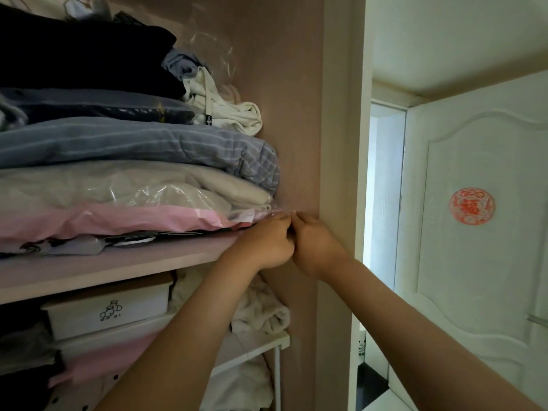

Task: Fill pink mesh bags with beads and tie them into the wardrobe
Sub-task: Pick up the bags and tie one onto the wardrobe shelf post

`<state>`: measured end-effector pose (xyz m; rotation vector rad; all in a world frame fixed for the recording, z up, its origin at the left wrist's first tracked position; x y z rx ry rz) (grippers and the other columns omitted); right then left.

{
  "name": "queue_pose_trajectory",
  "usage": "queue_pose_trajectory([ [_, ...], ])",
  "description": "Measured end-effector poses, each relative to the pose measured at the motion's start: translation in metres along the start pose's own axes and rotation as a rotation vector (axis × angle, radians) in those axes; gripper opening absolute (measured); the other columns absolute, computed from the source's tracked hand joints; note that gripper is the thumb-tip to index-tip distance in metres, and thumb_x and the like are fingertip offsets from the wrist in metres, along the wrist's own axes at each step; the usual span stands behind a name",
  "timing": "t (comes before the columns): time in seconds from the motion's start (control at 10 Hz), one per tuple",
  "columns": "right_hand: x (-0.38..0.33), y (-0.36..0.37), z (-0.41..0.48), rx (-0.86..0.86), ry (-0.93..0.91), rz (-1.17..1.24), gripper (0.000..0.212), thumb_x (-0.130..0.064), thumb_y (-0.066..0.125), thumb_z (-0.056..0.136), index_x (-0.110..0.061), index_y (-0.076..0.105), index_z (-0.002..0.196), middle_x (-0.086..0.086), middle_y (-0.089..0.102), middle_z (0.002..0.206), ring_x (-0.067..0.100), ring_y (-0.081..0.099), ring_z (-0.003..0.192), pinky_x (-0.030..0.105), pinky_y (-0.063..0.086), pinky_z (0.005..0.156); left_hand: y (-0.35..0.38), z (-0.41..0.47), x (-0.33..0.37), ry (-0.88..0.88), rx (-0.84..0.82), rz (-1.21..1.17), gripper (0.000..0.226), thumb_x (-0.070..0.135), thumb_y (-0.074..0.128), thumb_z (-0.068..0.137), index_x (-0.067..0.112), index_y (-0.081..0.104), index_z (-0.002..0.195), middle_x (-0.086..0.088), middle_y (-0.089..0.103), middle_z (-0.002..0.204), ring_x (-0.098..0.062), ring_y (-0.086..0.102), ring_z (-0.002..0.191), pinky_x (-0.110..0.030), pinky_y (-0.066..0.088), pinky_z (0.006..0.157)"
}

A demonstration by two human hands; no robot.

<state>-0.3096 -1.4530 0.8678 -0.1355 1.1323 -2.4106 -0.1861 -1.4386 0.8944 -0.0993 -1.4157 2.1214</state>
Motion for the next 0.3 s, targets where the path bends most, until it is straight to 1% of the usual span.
queue_pose_trajectory([
  [0.1,0.0,-0.007,0.008,-0.122,0.086,0.004,0.062,-0.039,0.036,0.089,0.0,0.057,0.133,0.023,0.06,0.126,0.041,0.056,0.116,0.045,0.045,0.102,-0.004,0.005,0.0,-0.021,-0.041,-0.027,0.045,0.02,0.044,0.089,0.016,0.051,0.134,-0.007,0.052,0.14,-0.023,0.05,0.127,-0.028,0.036,0.101],
  [0.2,-0.002,-0.011,0.009,-0.152,0.084,0.068,0.044,-0.023,0.052,0.098,-0.006,0.053,0.139,0.021,0.057,0.133,0.039,0.052,0.124,0.041,0.042,0.107,-0.003,0.005,-0.002,-0.027,-0.007,-0.103,0.044,0.017,0.049,0.092,0.019,0.047,0.136,-0.005,0.056,0.138,-0.021,0.053,0.121,-0.026,0.039,0.092],
  [0.3,-0.004,-0.024,0.0,-0.125,0.084,0.146,0.051,-0.022,0.054,0.098,-0.011,0.048,0.147,0.02,0.05,0.143,0.037,0.051,0.13,0.039,0.042,0.11,-0.01,-0.012,0.005,-0.003,0.057,-0.227,0.054,0.025,0.056,0.094,0.023,0.042,0.146,0.0,0.054,0.142,-0.019,0.05,0.131,-0.031,0.039,0.107],
])
Point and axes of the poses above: each hand's wrist, its own z-axis towards the middle knuckle, its own y-axis out of the palm, x = y × z, the point moved 2 cm from there along z, towards the middle knuckle
